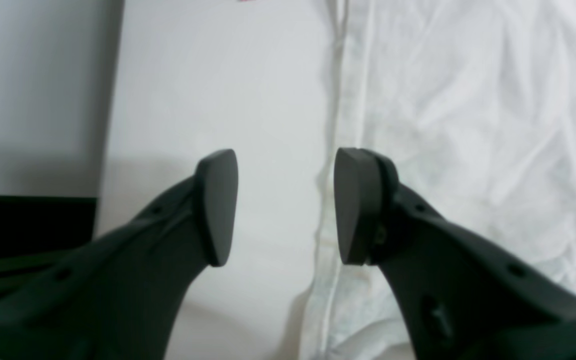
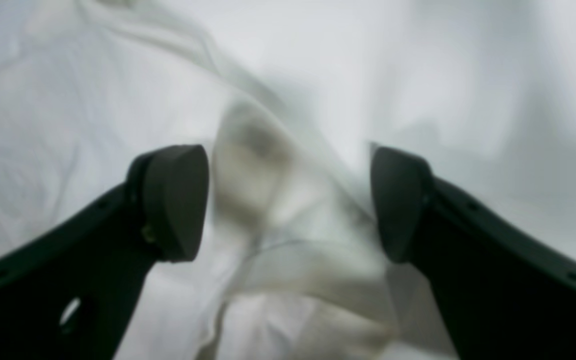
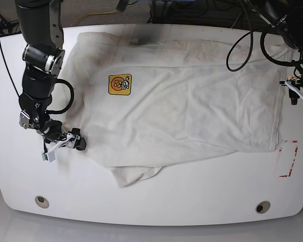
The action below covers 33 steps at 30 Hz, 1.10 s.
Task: Fold the T-shirt properly
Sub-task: 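Release the shirt with the right gripper and move it to the shirt's side, then grasp the shirt's hem corners with both grippers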
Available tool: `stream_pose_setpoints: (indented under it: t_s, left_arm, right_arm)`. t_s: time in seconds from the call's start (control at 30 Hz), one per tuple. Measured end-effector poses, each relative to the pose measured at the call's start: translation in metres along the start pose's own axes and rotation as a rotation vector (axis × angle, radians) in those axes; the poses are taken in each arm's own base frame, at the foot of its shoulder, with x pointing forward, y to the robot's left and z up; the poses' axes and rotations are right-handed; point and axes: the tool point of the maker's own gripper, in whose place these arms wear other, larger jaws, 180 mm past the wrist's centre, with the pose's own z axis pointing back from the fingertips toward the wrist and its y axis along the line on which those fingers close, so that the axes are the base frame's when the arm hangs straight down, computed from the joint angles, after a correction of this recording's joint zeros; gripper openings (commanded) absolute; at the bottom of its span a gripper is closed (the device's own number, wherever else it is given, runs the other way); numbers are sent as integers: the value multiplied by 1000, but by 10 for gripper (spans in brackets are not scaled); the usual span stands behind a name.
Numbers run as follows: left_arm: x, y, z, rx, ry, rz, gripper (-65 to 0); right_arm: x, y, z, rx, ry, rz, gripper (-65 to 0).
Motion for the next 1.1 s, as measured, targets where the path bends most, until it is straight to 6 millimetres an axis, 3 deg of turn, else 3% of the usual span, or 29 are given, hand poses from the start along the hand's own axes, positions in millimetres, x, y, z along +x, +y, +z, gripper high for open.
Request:
stream_pose_setpoints:
  t_s: [0.1, 0.23, 0.37, 0.47, 0.53, 0.67, 0.83, 1.1]
  left_arm:
    - [-8, 1, -4, -8, 28, 2, -356]
    - [1, 2, -10, -11, 18, 3, -351]
    - [10, -10, -24, -63, 3, 20, -347]
    - [16, -10, -35, -79, 8, 33, -282]
    - [25, -3, -44, -51, 9, 93, -231]
    - [41, 5, -59, -22, -12, 238, -147]
    - [44, 2, -81, -47, 19, 341, -143]
    - [44, -19, -116, -126, 14, 303, -144]
  right_arm:
    - [-2, 8, -7, 4, 15, 24, -162]
    - [-6, 27, -18, 43, 15, 30, -190]
    - [-9, 36, -22, 58, 21, 31, -330]
    - [-12, 37, -24, 57, 34, 36, -455]
    - [-15, 38, -25, 56, 44, 39, -491]
    - [-17, 41, -26, 62, 48, 37, -510]
    - [-18, 39, -26, 59, 52, 38, -510]
    - [-18, 39, -25, 60, 56, 38, -518]
